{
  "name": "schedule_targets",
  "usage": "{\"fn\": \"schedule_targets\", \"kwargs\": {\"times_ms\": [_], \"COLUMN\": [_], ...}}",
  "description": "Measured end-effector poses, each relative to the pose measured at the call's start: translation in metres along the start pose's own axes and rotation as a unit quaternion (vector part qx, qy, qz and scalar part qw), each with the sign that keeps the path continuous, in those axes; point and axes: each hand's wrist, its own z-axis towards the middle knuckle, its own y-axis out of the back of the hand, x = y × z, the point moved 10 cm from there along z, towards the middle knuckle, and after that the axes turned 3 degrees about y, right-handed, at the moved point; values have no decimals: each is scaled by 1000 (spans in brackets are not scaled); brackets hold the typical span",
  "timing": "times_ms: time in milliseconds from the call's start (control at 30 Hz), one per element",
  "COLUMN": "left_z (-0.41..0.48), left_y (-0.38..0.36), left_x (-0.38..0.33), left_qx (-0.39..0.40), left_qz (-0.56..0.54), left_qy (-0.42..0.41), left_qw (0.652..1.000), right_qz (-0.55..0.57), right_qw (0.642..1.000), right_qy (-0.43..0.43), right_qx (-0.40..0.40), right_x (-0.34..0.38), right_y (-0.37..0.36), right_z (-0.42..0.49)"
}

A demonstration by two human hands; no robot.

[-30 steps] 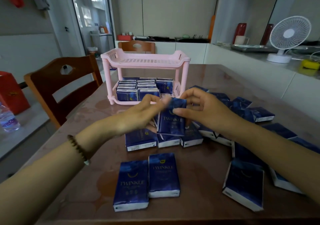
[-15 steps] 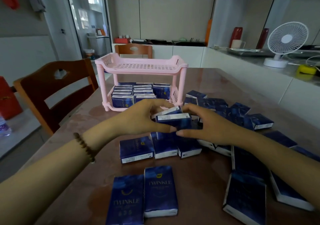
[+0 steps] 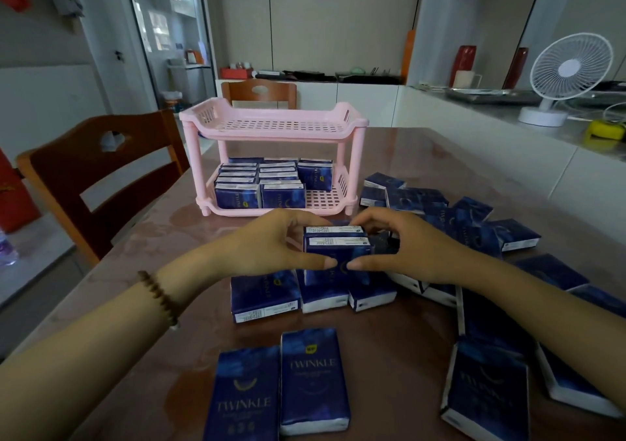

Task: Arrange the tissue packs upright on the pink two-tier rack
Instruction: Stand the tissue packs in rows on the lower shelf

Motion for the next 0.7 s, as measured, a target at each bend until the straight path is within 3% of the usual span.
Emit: {"fn": "schedule_targets", "kwargs": {"times_ms": [167, 333, 500, 700], "left_z": [6, 20, 46, 80], "left_y": [15, 69, 84, 99], "left_x": [-6, -9, 1, 29], "left_qx": [-26, -109, -150, -179], "left_qz": [13, 34, 115, 26], "left_qy": [-26, -39, -35, 17], "left_qw": [999, 993, 981, 983], "right_qz": [-4, -47, -79, -66], "right_qw": [1000, 991, 992, 996], "right_qy": [6, 37, -3, 4], "right_qx": [-17, -120, -94, -61], "right_x": [-1, -1, -30, -45], "right_y": [5, 41, 47, 29], "right_z": [5, 19, 44, 55]}}
